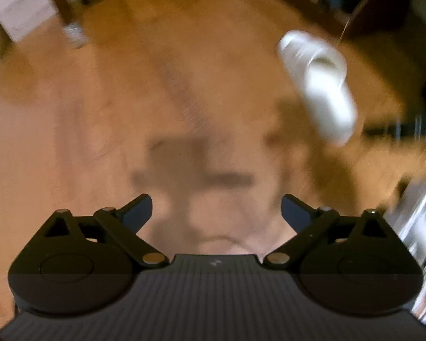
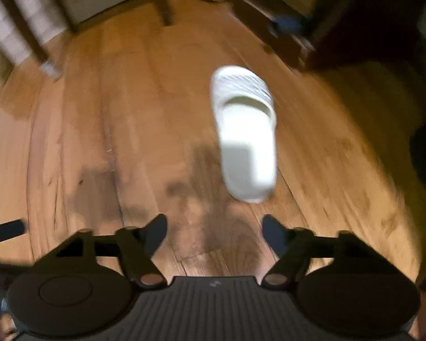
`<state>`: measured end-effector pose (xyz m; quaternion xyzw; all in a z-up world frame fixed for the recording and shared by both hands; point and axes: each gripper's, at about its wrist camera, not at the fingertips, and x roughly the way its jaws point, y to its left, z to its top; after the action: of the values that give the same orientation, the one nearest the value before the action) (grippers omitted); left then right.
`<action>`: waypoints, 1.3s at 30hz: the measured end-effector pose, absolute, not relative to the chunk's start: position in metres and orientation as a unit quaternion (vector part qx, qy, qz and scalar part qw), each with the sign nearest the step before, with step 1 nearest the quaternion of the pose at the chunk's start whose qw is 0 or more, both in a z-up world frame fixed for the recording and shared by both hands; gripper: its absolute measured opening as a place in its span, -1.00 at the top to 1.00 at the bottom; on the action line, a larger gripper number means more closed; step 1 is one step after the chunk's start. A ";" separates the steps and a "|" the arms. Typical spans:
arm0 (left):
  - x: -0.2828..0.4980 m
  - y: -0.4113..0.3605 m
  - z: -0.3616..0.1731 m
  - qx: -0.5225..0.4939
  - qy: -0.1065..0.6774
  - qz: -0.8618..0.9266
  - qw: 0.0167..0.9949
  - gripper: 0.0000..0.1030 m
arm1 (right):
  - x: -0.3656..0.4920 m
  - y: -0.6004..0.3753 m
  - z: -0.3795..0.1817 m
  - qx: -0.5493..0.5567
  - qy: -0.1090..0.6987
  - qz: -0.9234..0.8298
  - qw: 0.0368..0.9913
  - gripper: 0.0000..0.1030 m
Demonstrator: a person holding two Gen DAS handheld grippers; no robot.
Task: Organize scattered shoes
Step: 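Reach the left gripper to the second white NEON slide by the cabinet, then grasp the second slide at its strap with the left gripper and lift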
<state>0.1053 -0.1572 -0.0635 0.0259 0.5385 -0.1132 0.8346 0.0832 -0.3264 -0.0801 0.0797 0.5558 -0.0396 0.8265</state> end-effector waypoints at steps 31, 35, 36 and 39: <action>0.226 -0.311 -0.164 0.055 0.451 -0.135 0.881 -0.91 | 0.058 -0.425 -0.094 0.095 0.531 -0.155 0.827 -0.46; 0.231 -0.330 -0.173 0.072 0.462 -0.107 0.877 -0.93 | 0.056 -0.424 -0.090 0.102 0.526 -0.140 0.833 -0.47; 0.232 -0.332 -0.176 0.077 0.466 -0.095 0.876 -0.93 | 0.055 -0.425 -0.089 0.108 0.526 -0.139 0.832 -0.47; 0.231 -0.329 -0.188 0.073 0.488 -0.077 0.866 -0.84 | 0.057 -0.424 -0.089 0.113 0.527 -0.138 0.831 -0.47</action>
<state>0.2314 -0.3288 -0.1878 0.0733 0.4879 -0.0766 0.8664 0.0567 -0.4240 -0.0894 0.1130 0.5271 -0.1381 0.8308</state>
